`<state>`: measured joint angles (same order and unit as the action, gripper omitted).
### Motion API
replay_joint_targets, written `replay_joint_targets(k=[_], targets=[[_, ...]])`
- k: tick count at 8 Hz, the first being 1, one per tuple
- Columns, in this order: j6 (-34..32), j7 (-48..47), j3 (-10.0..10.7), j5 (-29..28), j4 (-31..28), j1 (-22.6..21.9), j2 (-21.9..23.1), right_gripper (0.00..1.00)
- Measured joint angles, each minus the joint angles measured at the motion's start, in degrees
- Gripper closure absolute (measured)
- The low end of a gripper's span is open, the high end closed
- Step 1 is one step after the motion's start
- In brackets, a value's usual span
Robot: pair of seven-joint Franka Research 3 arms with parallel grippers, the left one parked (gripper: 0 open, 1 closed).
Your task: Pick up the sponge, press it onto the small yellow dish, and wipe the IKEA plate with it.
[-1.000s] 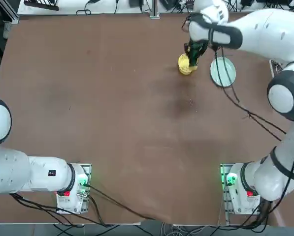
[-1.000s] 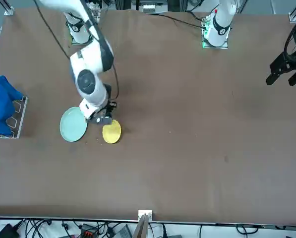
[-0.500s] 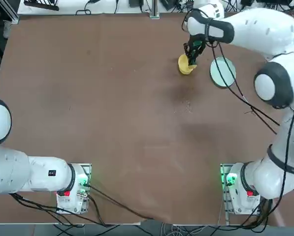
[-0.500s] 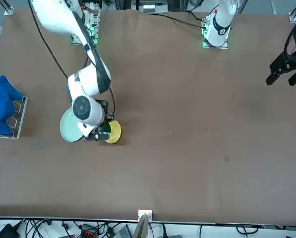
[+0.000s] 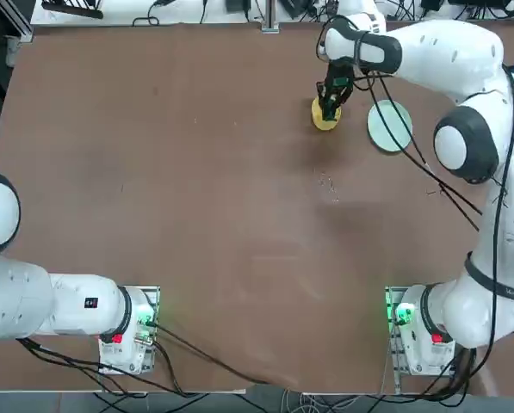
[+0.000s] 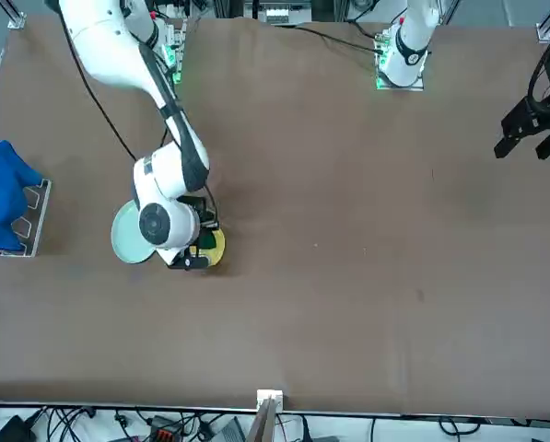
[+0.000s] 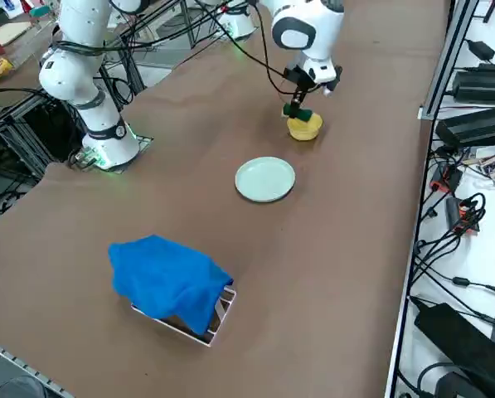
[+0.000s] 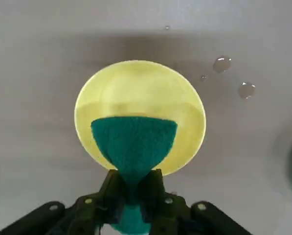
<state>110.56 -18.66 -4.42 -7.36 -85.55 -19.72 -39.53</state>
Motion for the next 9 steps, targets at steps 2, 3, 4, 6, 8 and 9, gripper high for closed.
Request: replay_joint_targets(k=[2,3,4,6,8,9], targets=[[-0.05,1.77,0.00,-0.03,0.28,0.21,-0.75,0.78],[-0.07,2.21,0.00,-0.03,0.62,0.33,-1.14,0.78],[-0.08,2.51,0.00,-0.04,1.10,0.45,-1.75,0.78],[-0.08,2.95,-0.02,-0.04,2.58,0.50,-3.33,0.78],[-0.08,3.12,-0.04,-0.04,4.09,0.50,-4.82,0.78],[-0.08,3.18,-0.04,-0.04,4.61,0.50,-5.36,0.78]])
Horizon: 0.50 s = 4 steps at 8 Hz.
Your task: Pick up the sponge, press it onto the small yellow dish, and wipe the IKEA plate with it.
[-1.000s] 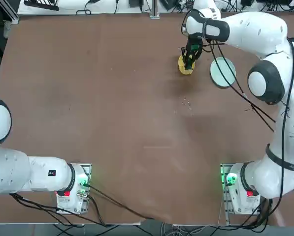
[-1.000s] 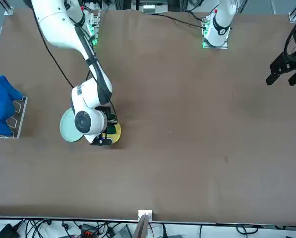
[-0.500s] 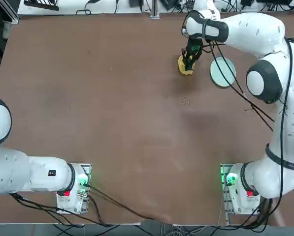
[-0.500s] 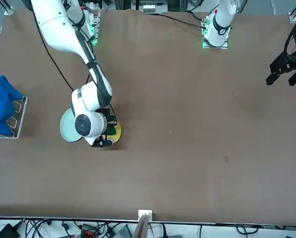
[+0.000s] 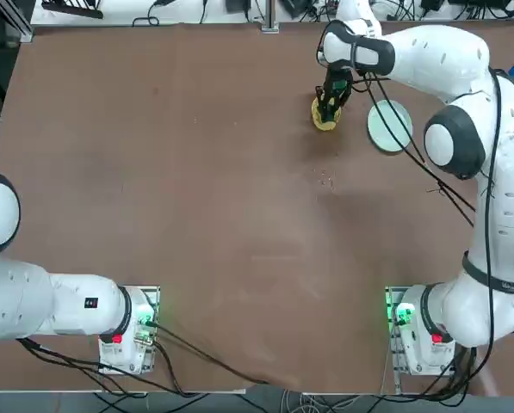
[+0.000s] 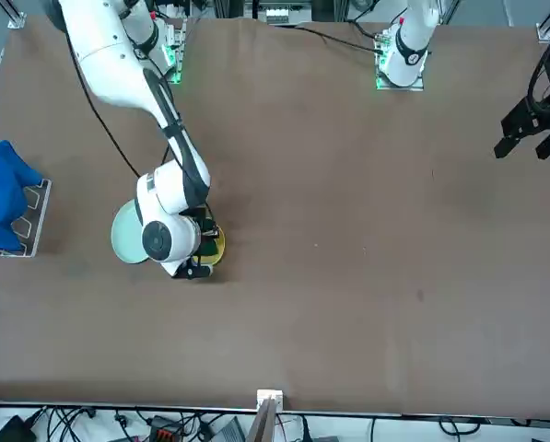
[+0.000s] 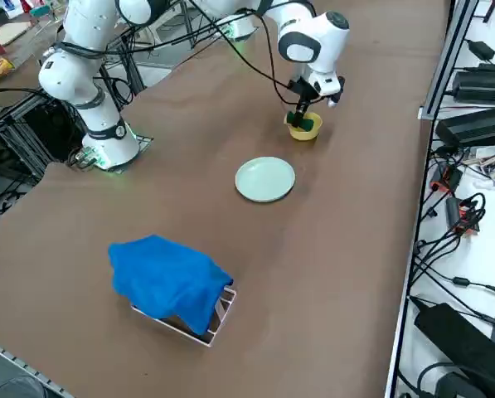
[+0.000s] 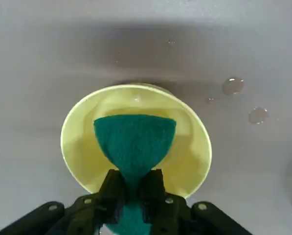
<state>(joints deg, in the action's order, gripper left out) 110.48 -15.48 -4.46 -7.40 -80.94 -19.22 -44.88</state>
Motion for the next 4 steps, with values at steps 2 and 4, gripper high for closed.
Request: replay_joint_targets(k=[2,4], targets=[[0.00,0.04,-0.01,0.00,1.05,0.00,-1.05,0.78],[-0.07,0.07,-0.04,0.00,1.98,0.00,-1.78,0.78]])
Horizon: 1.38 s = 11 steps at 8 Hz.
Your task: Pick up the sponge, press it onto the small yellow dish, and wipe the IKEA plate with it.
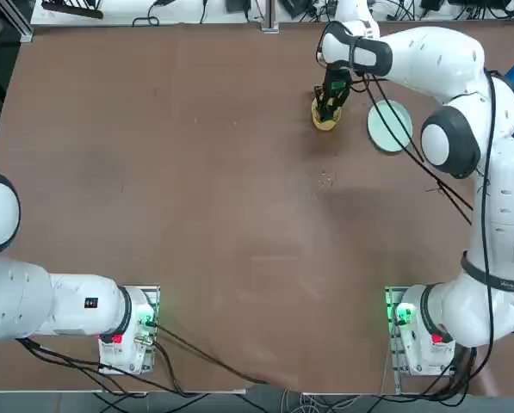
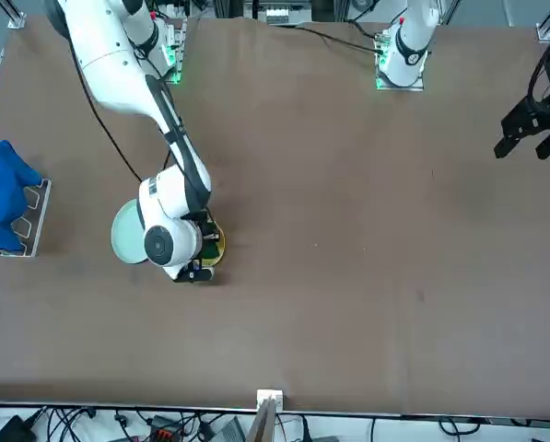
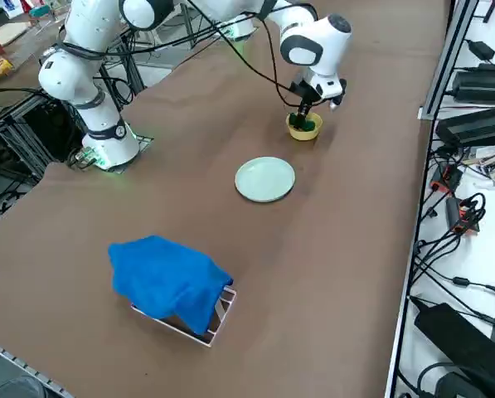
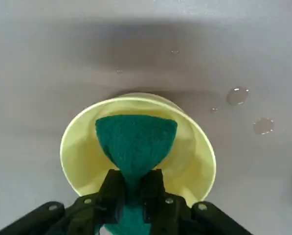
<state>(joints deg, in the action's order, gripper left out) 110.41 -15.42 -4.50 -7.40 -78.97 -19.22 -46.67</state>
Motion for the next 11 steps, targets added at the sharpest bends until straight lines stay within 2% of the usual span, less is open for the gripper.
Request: replay_joint_targets(k=[11], targets=[[-0.08,0.78,-0.01,0.00,1.10,0.00,-0.59,0.79]])
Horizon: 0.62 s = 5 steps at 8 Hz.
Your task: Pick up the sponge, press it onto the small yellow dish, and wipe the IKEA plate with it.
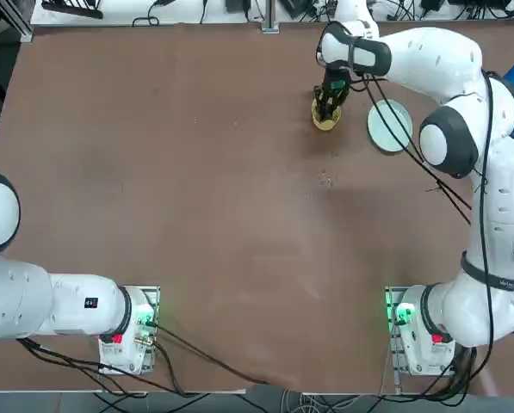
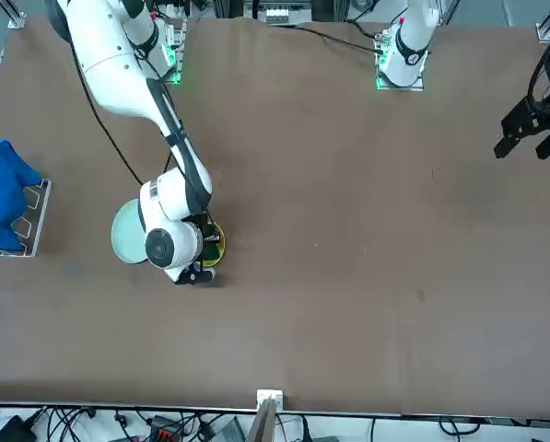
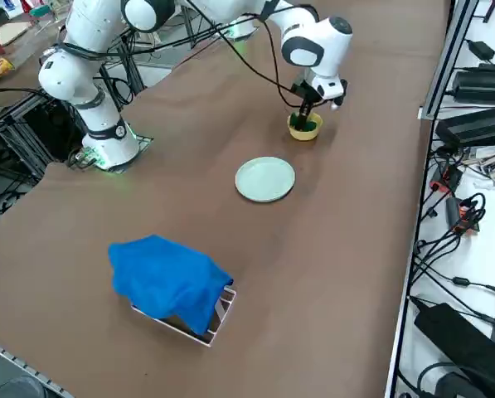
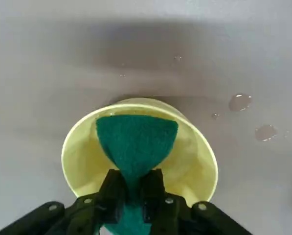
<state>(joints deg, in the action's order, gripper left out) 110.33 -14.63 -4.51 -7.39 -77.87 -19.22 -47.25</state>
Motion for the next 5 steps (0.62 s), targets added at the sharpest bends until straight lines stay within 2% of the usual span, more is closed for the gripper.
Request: replay_joint_targets(k=[2,5], targets=[[-0.60,0.00,0.09,0.05,1.38,0.08,1.28,0.79],[-8.27,0.00,0.39,1.88,2.29,0.85,8.53,0.79]])
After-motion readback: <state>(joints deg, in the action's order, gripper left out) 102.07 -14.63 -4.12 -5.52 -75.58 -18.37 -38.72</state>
